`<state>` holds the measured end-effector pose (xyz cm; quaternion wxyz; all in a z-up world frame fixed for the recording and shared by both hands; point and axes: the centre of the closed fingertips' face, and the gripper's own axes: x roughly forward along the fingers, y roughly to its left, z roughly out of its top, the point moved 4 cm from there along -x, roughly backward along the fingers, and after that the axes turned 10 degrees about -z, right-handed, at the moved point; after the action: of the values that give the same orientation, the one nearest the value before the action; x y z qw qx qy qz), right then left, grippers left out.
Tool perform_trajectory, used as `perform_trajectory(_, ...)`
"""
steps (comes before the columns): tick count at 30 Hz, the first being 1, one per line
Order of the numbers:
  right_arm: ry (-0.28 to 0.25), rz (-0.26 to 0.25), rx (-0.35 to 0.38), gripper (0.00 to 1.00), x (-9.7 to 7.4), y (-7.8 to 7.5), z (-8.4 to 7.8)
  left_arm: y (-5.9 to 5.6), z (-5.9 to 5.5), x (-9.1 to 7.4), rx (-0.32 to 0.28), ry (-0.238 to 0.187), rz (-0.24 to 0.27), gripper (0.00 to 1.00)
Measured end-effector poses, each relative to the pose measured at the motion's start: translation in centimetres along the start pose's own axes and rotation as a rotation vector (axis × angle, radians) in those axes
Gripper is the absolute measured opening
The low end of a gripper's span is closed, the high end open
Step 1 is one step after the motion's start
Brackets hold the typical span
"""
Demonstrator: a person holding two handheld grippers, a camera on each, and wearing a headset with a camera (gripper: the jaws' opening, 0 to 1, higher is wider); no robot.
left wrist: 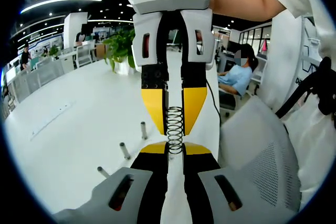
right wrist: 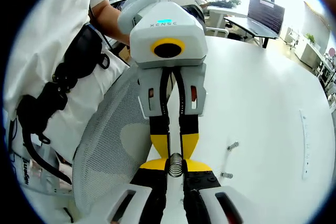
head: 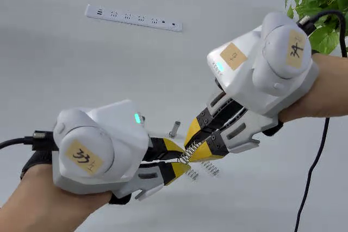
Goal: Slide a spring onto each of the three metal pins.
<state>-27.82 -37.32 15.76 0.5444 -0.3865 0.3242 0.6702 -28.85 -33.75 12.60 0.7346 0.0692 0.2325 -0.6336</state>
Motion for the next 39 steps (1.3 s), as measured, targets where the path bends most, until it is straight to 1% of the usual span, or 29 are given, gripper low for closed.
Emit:
perform_trajectory(5,0.0,-0.001,0.005,0.07,0.0,-0.1,0.1,0.1,-0.1,-0.2,-0.002,-0.011,0.005,0.07)
perform_trajectory(12,0.006,0.002,0.003,0.07,0.3,0.0,0.2,0.0,-0.4,-0.3,0.013,-0.014,0.008,0.07)
perform_trajectory(15,-0.002,0.004,0.01,0.07,0.2,-0.1,0.5,0.2,-0.6,-0.6,0.021,-0.014,0.029,0.13)
perform_trajectory(16,-0.004,0.002,0.014,0.07,0.2,-0.1,0.5,0.2,-0.7,-0.7,0.015,-0.017,0.031,0.14)
perform_trajectory(21,-0.002,-0.02,0.021,0.07,0.0,-0.8,0.7,0.5,-1.4,-1.9,-0.005,-0.038,0.055,0.17)
perform_trajectory(25,-0.015,-0.048,0.046,0.07,-0.2,-2.0,1.1,1.0,-2.3,-3.4,-0.018,-0.059,0.095,0.26)
perform_trajectory(27,-0.012,-0.071,0.054,0.07,-0.3,-2.5,1.3,1.2,-2.5,-4.0,-0.016,-0.067,0.113,0.29)
perform_trajectory(29,-0.009,-0.093,0.054,0.07,-0.2,-3.3,1.4,1.6,-2.9,-4.7,-0.029,-0.079,0.134,0.32)
perform_trajectory(30,-0.006,-0.106,0.058,0.07,-0.2,-3.7,1.5,1.8,-3.1,-5.2,-0.039,-0.095,0.148,0.34)
perform_trajectory(31,-0.004,-0.113,0.06,0.07,-0.1,-4.0,1.6,2.0,-3.2,-5.5,-0.045,-0.1,0.158,0.36)
perform_trajectory(34,0.006,-0.13,0.062,0.07,0.1,-4.7,2.0,2.5,-3.8,-6.5,-0.052,-0.103,0.183,0.42)
perform_trajectory(36,0.018,-0.146,0.064,0.07,0.4,-5.3,2.2,2.9,-4.2,-7.2,-0.057,-0.114,0.199,0.45)
perform_trajectory(39,0.033,-0.167,0.069,0.07,0.8,-6.4,2.4,3.2,-4.7,-7.8,-0.061,-0.115,0.21,0.52)
